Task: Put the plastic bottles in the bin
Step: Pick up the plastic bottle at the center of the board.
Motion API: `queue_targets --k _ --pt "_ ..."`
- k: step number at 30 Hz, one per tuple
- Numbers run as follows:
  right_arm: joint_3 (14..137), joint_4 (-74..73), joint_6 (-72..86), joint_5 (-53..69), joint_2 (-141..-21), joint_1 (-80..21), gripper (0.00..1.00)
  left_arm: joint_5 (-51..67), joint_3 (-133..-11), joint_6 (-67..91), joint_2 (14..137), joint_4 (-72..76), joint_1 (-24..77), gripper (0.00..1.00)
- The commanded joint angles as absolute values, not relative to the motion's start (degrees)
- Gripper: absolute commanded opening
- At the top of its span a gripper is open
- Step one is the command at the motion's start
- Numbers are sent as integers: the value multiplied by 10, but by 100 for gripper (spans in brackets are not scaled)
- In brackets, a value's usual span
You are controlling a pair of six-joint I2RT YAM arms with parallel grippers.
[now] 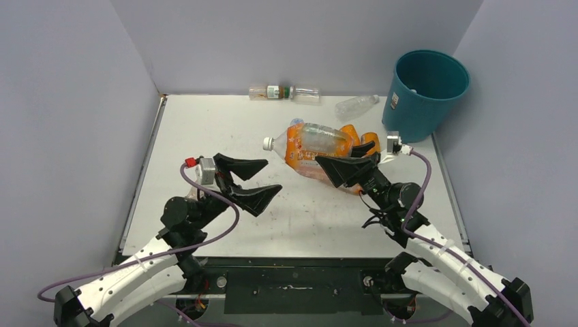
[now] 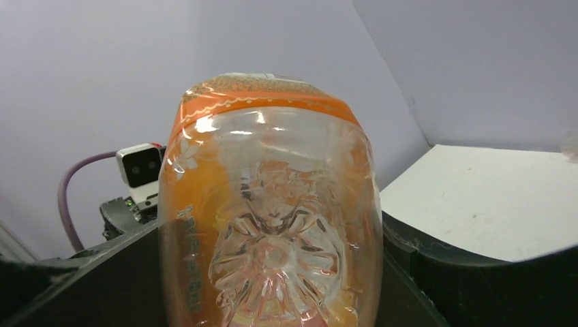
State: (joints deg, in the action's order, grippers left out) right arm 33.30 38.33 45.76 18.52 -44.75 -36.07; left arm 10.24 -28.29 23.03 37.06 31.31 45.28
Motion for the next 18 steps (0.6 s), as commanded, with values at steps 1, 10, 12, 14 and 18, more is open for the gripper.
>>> queue_targets --k 1,10,12,14,18 --pt "291 668 514 156 -472 -392 28 147 -247 455 428 604 452 96" --pt "247 754 508 114 -489 -441 29 152 -258 508 534 780 471 96" --pt "239 760 504 106 -489 -448 29 143 -263 498 543 790 482 96" --pt "230 757 495 92 -488 -458 29 142 -275 475 552 785 498 96" --pt "213 757 466 44 -502 -498 29 128 -315 382 557 690 538 96"
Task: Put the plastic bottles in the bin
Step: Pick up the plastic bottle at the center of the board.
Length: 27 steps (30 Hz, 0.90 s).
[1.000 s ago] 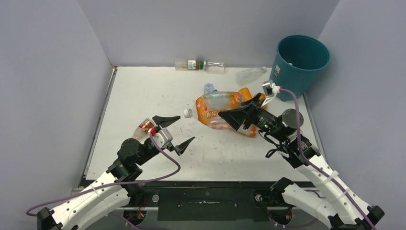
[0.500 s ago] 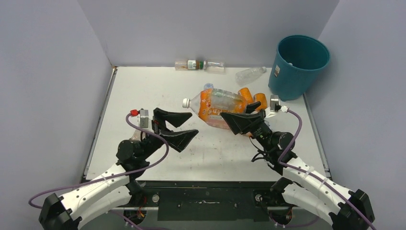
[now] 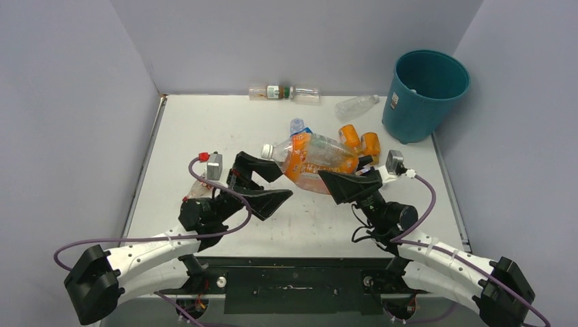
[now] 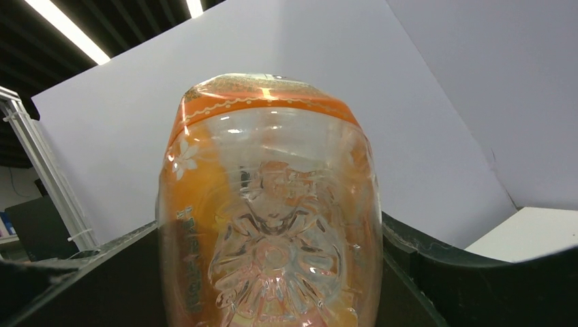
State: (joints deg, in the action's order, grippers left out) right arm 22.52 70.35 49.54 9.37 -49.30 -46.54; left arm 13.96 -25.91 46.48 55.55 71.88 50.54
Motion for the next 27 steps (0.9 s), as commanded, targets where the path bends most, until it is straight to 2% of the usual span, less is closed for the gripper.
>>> queue_targets --k 1,5,7,10,12,13,16,19,21,25,27 --pt "209 763 460 33 -507 -511 29 115 -319 359 557 675 549 96" --pt "202 791 454 19 -534 -540 29 82 -330 312 566 656 570 99" --pt "205 796 448 17 -540 -550 29 81 -333 310 572 661 570 88" --pt "208 796 437 9 -541 -561 29 84 -336 316 579 670 570 65" --pt "208 802 432 4 -542 -566 30 86 -333 327 584 679 571 58" --pt "207 806 430 2 -543 -568 30 87 -330 331 587 684 572 58" --pt "197 835 429 -23 -544 -572 30 86 -317 344 592 706 573 81" --pt "192 860 429 -38 -544 -573 30 68 -298 355 592 727 575 86" --pt "194 868 431 -36 -548 -573 30 59 -293 361 592 740 575 78" --pt "196 880 436 -37 -563 -581 30 62 -301 367 599 745 575 54" --pt "193 890 435 -42 -570 -584 30 66 -307 368 605 746 578 49"
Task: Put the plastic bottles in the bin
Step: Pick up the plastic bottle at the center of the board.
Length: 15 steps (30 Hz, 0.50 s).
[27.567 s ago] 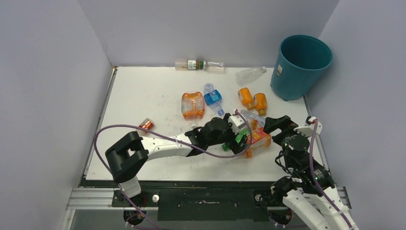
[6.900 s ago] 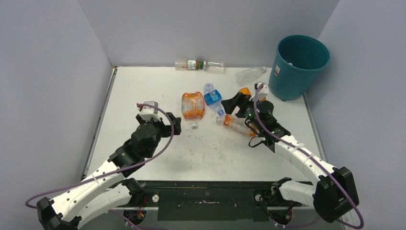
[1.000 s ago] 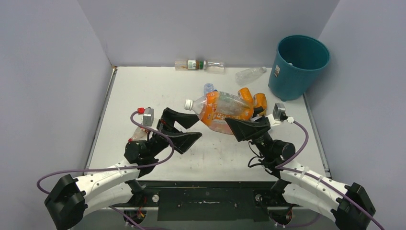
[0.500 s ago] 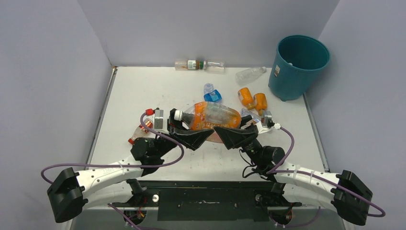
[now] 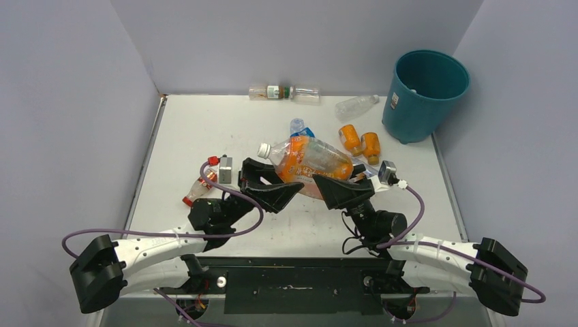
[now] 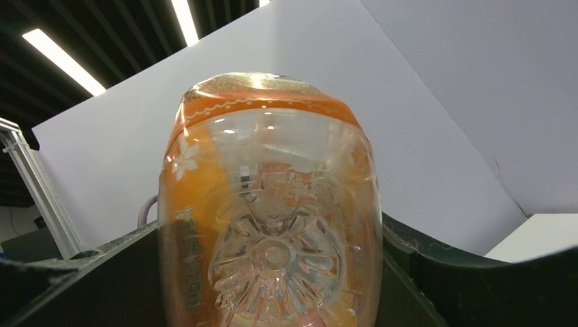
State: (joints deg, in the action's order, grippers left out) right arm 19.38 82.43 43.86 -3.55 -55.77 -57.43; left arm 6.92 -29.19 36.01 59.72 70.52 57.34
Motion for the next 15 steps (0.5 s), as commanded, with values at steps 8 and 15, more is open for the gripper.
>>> queue_targets --k 8,15 --pt "192 886 428 -42 -582 -598 32 71 -321 353 618 746 593 34" --pt "251 521 419 -68 -458 -599 90 41 -311 312 551 648 589 0"
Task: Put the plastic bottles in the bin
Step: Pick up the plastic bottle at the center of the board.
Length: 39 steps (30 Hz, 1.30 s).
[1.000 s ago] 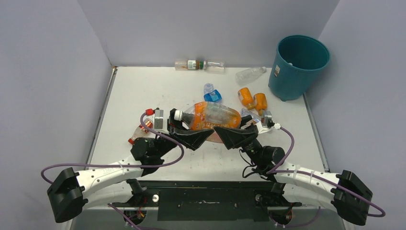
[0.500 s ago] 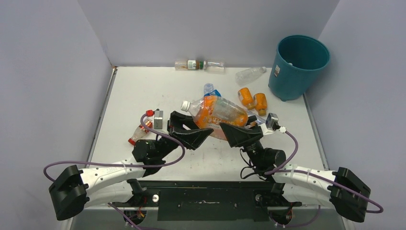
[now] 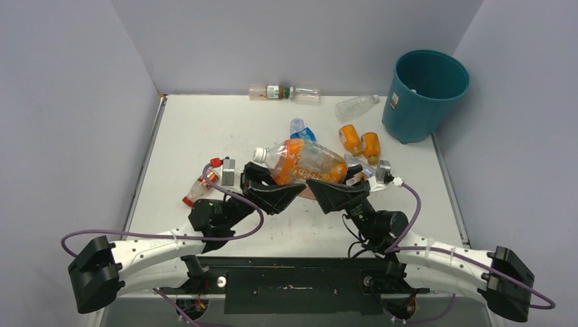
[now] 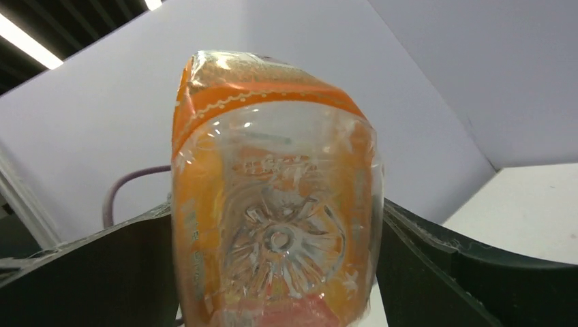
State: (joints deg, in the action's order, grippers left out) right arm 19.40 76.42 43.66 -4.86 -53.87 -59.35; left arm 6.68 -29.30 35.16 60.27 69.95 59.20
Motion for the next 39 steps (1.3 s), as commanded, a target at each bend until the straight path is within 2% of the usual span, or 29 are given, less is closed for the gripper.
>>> queue_targets --k 1,5,8,10,15,19,25,29,33,39 --pt "270 446 413 -82 -437 -598 90 33 -314 305 535 618 586 0" --pt "330 224 397 -131 -356 -598 90 27 -344 282 473 474 551 0" --pt "401 54 364 -182 -322 -598 90 58 -425 257 445 259 487 0" --pt "456 -40 323 -216 -311 -597 90 121 -483 228 450 135 439 0" --pt "572 -150 198 -183 -331 -598 90 298 -577 151 496 -86 379 0" --pt "655 -199 161 -150 -402 -598 90 349 -623 79 552 -204 381 0" --pt "719 -232 147 -142 -517 -598 91 351 -587 80 588 -165 388 0" --pt "742 -241 151 -141 -580 -598 100 372 -548 96 600 -124 391 0" --pt "746 -241 157 -134 -622 -602 89 375 -539 100 602 -123 391 0" --pt "730 -206 164 -114 -635 -603 81 374 -513 101 575 -96 392 0"
